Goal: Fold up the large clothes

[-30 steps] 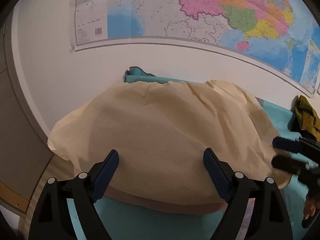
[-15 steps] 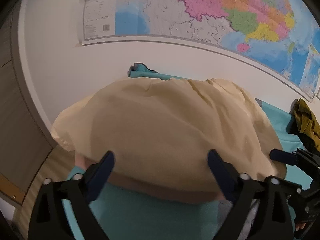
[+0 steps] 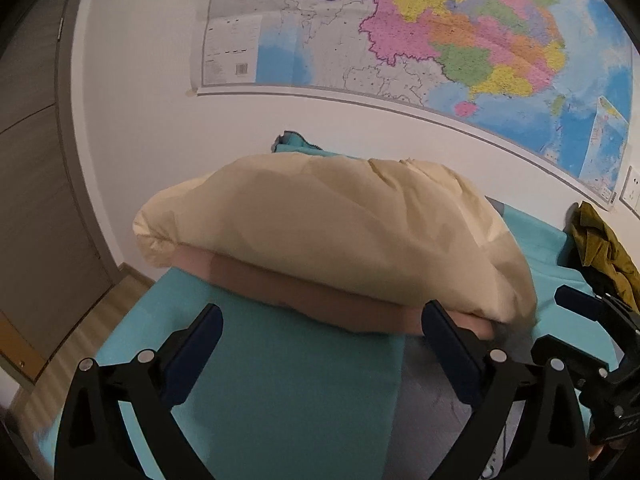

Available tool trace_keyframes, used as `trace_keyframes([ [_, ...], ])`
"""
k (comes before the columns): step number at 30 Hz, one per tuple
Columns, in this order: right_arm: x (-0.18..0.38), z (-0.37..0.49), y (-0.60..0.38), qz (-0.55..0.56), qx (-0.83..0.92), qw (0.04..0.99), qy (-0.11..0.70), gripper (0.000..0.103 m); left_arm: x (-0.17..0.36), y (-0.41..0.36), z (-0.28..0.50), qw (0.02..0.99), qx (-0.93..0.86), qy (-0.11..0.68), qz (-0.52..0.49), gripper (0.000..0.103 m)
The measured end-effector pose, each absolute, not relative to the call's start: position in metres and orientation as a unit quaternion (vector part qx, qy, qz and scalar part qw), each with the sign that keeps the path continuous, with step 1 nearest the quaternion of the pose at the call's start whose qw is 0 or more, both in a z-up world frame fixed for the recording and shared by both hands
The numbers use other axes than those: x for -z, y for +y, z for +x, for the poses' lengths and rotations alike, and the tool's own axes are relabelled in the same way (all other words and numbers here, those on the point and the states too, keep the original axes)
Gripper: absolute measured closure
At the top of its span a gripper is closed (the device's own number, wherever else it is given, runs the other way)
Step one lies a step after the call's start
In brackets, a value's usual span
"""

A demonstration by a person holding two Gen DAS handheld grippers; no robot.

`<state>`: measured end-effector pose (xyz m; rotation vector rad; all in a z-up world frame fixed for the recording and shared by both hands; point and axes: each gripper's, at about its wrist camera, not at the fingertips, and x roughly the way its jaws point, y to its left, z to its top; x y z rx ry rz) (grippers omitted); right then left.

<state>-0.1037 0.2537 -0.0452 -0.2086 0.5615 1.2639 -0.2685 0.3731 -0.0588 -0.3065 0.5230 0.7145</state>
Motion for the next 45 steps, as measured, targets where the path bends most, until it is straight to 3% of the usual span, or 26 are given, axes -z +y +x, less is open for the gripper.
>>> trace_keyframes([
  [21,0.043,-0.119,0.214,-0.087,-0.582,0.77,0.245,0.006,0.047,0.316,-0.273,0.889,-0.364,0.254,-0.112,0.007],
  [45,0.048,-0.121,0.199,-0.083,-0.587,0.766,0.249,0.006,0.052,0.304,-0.274,0.886,-0.365,0.265,-0.111,0.007],
])
